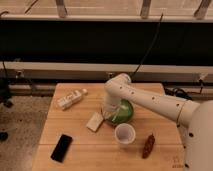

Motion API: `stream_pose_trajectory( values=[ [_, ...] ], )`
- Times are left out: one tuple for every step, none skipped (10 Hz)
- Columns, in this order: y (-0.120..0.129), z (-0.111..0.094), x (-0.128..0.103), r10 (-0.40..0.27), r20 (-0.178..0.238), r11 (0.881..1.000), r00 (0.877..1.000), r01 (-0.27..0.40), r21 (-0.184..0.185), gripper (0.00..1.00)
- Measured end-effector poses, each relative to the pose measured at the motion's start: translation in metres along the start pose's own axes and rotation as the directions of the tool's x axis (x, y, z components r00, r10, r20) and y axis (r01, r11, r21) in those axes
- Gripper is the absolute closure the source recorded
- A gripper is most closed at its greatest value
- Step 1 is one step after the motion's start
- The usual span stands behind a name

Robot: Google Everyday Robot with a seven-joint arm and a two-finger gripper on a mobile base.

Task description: Push the ceramic bowl across the table

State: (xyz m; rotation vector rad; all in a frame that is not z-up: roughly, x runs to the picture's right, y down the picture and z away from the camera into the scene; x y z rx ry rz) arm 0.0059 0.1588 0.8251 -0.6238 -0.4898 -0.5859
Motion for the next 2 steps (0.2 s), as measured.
stream_pose_trajectory(
  values=[
    [0.003,-0.001,0.007,0.02,-0.005,1.0,1.0,-0.02,0.001,0.82],
    [0.002,-0.002,0.018,0.04,-0.008,0.999,0.999,-0.04,0.007,0.82]
  ],
)
